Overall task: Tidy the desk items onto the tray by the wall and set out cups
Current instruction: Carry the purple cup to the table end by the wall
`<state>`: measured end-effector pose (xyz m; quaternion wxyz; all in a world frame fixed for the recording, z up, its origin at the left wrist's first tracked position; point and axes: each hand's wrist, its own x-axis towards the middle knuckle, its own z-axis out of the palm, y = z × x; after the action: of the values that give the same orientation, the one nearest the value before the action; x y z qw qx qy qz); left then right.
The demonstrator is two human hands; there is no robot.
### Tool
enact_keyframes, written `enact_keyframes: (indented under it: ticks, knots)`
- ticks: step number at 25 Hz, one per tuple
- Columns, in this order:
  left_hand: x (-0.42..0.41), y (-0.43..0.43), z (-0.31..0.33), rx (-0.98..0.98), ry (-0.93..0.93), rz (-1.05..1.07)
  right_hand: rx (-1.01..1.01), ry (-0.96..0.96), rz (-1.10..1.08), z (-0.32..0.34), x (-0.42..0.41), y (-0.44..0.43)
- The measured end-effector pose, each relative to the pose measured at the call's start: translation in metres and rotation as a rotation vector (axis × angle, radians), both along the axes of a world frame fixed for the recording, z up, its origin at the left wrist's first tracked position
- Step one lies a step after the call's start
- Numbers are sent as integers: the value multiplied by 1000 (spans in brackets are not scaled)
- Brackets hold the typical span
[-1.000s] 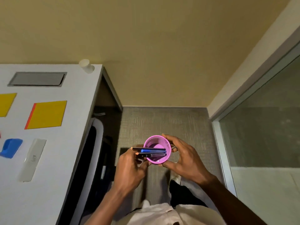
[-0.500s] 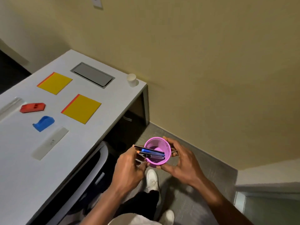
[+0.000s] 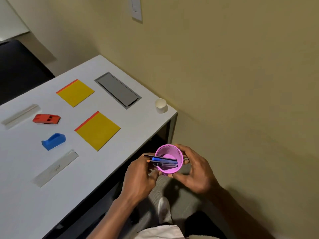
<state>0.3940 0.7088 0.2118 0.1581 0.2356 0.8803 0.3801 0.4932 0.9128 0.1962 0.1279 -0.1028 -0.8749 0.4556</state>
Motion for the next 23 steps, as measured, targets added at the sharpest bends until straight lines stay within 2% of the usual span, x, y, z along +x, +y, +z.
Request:
enact_keyframes:
  ticks: [8, 15, 20, 23]
  knots:
    - [-97, 43, -10, 22, -29, 212, -101, 30, 238, -7, -132, 55]
    - [-163, 82, -26, 80, -88, 447, -50, 57, 411, -19, -237, 99]
    - [-215, 98, -39, 128, -120, 519, -54, 31, 400, -28, -297, 109]
    - [-256, 101, -51, 151, -117, 509, -74, -77, 369, -27, -340, 110]
